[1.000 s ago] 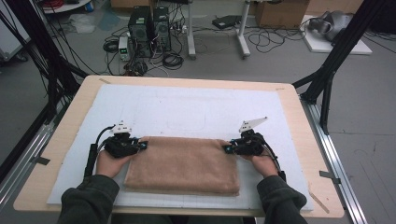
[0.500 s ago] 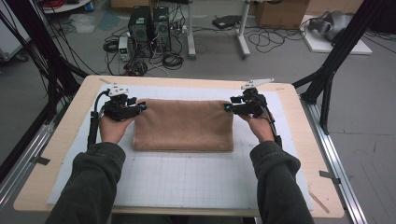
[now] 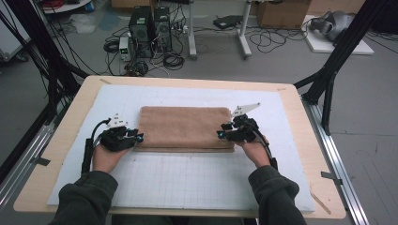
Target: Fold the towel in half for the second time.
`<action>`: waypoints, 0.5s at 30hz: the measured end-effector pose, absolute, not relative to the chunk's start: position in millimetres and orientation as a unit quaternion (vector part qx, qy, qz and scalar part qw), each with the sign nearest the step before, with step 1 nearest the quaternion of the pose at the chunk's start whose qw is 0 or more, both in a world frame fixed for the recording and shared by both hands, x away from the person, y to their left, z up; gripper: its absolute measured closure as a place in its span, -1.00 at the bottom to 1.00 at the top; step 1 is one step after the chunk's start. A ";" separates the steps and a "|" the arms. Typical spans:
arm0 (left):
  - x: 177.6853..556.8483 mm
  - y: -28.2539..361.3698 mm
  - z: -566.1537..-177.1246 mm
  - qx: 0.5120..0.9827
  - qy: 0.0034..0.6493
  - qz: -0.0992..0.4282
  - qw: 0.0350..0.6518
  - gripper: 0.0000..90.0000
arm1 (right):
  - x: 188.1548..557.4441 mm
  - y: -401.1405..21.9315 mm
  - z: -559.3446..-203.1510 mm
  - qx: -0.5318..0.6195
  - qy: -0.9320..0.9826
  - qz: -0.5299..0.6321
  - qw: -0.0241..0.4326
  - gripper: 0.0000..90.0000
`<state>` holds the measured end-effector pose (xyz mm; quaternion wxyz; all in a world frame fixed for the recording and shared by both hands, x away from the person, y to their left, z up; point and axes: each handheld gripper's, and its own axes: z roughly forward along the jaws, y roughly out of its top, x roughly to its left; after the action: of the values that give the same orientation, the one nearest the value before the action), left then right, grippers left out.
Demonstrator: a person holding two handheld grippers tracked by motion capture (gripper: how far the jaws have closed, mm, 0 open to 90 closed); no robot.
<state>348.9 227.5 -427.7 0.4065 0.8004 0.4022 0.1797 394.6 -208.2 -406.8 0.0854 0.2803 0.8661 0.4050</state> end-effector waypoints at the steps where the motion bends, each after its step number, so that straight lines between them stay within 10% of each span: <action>1: 347.2 227.5 -429.5 0.805 0.402 0.174 0.400 0.52 | 391.5 -207.7 -410.7 0.280 0.868 0.403 0.078 0.37; 15: 343.7 228.7 -443.4 0.800 0.406 0.167 0.408 0.57 | 376.3 -212.1 -439.9 0.291 0.863 0.406 0.069 0.41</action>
<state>343.7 228.7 -443.4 0.4077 0.8005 0.4065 0.1667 376.3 -212.1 -439.9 0.0688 0.2913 0.8633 0.4064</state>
